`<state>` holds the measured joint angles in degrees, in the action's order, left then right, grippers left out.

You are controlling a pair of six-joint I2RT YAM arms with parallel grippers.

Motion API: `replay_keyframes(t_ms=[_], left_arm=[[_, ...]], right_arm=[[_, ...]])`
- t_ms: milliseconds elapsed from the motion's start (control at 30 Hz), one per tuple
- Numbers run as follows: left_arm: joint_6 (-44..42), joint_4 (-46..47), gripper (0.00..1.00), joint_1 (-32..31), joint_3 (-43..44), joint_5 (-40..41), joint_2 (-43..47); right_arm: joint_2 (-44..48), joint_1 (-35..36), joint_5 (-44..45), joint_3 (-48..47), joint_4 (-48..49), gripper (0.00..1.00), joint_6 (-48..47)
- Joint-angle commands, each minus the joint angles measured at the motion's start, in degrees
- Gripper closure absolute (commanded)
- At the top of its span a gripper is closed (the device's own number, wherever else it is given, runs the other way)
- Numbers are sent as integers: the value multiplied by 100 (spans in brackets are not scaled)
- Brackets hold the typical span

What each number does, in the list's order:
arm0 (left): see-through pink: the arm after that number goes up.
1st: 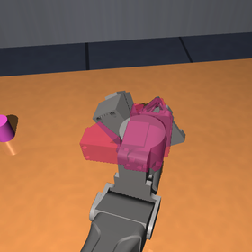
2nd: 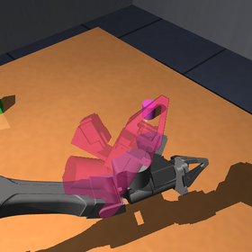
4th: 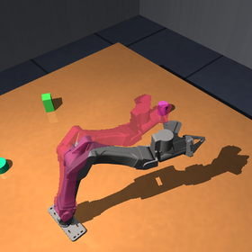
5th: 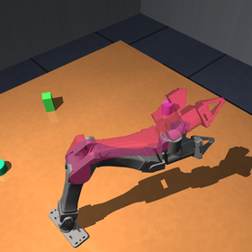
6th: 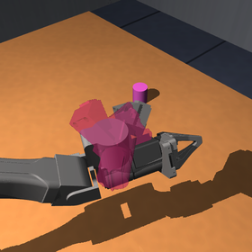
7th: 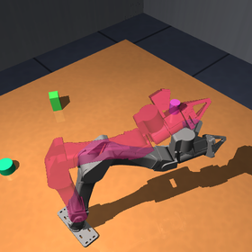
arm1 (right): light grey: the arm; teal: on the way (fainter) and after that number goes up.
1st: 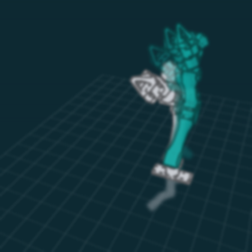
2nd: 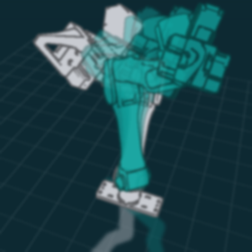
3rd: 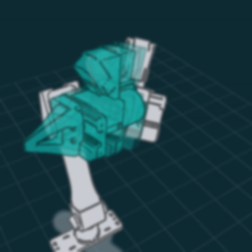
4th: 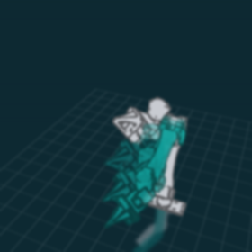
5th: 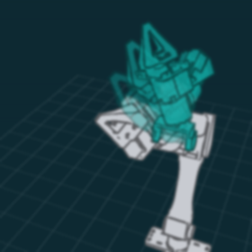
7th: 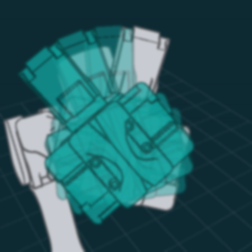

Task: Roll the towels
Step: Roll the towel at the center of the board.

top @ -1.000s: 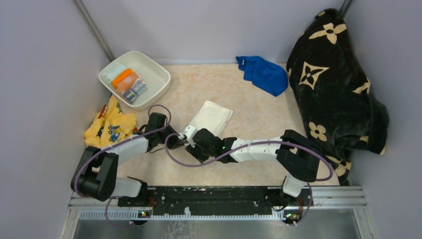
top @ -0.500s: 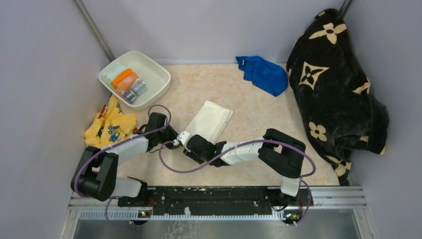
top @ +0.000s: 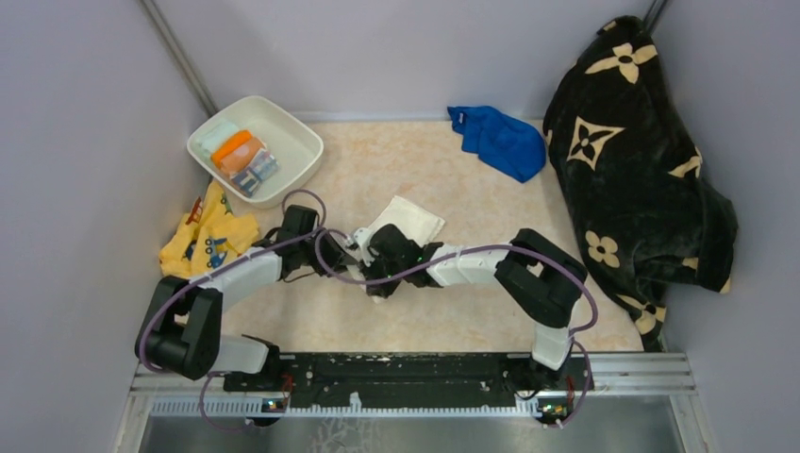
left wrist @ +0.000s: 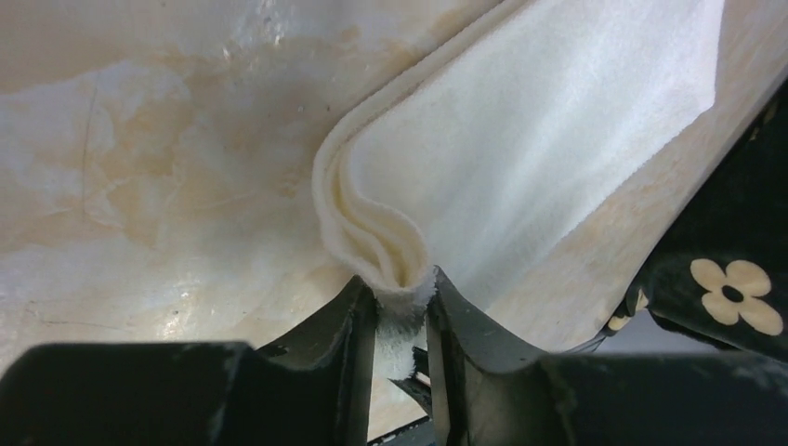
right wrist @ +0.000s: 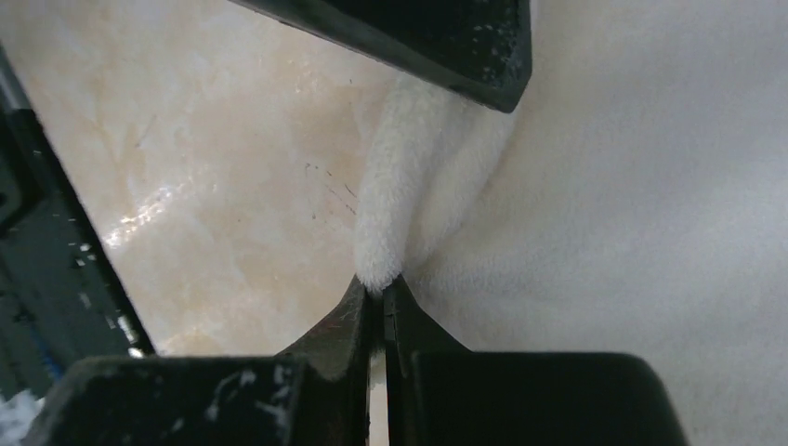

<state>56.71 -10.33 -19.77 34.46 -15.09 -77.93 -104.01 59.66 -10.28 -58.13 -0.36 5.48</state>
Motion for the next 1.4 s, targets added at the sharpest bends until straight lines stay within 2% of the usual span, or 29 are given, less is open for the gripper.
replay_keyframes(t_ms=[0, 167, 367, 700, 867, 1067, 1267, 1367], left_arm=[[-232, -29, 67, 104, 220, 196, 13], [-345, -187, 56, 241, 176, 186, 198], [-434, -329, 45, 358, 97, 152, 510], [-409, -460, 42, 369, 78, -35, 770], [-308, -499, 41, 393, -10, -66, 910], [-262, -362, 48, 386, 197, -307, 514], [-242, -41, 66, 392, 240, -392, 174], [-294, 39, 72, 394, 369, -345, -111]], right_arm=[[-13, -573, -1901, 69, 435, 100, 866], [-414, -1122, -3159, 238, 1119, 100, 1631], [-776, -1486, -3890, 304, 1648, 100, 2345], [-1253, -1835, -4392, 90, 1693, 100, 2865], [-1368, -1921, -4458, -94, 1372, 100, 2861], [-1544, -1967, -4491, -349, 1025, 100, 2827], [-1594, -1983, -4451, -502, 751, 100, 2697], [-1592, -1984, -4441, -541, 682, 100, 2664]])
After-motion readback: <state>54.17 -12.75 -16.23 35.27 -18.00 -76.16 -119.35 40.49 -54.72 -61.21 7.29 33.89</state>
